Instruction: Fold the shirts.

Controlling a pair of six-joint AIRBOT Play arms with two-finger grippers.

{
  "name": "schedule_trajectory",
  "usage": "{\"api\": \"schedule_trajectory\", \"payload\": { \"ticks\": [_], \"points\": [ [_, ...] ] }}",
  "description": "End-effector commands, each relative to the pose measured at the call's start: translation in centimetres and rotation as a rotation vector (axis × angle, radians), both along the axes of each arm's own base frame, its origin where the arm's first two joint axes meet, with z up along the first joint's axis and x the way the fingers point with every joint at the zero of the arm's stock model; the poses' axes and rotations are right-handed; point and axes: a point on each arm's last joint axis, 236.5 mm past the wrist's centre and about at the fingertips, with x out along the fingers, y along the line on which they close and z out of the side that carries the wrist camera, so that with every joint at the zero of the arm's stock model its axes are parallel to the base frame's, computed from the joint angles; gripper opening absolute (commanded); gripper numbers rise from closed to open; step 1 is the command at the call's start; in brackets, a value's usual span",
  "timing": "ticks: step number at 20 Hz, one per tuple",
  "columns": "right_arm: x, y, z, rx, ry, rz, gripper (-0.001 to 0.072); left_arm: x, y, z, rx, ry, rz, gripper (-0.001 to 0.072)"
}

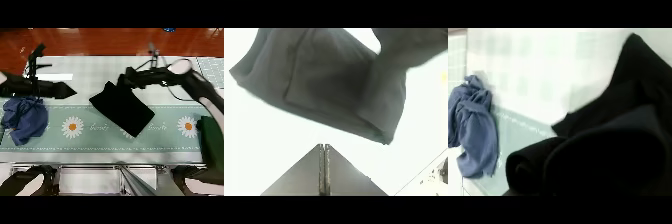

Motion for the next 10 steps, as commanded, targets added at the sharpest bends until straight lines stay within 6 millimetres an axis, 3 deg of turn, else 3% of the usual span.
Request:
{"api": "schedule_trajectory", "payload": {
  "ticks": [1, 2, 4, 7, 9, 10],
  "points": [
    [2.4, 3.8, -4.5, 0.005, 0.074, 0.02, 0.0027, -2.3, 1.1, -2.5, 0.003, 0.019, 0.047, 0.002],
    [2.3, 4.3, -5.4, 0.011, 0.099, 0.027, 0.0058, -2.7, 1.2, -3.5, 0.002, 0.041, 0.053, 0.002],
    [2.2, 4.5, -6.4, 0.012, 0.122, 0.032, 0.0412, -3.0, 1.3, -5.0, 0.002, 0.069, 0.073, 0.0021],
    [1.7, 2.9, -4.3, 0.025, 0.12, 0.062, 0.0411, -2.4, 1.7, -5.8, 0.009, 0.061, 0.106, 0.0021],
    [0.9, -0.9, -0.8, 0.007, 0.091, 0.099, 0.0411, -1.3, 2.2, -5.6, 0.015, 0.024, 0.141, 0.0021],
    [0.5, -4.1, 0.9, -0.052, 0.057, 0.105, 0.0411, -0.8, 2.4, -5.4, 0.015, 0.008, 0.158, 0.0021]
  ]
}}
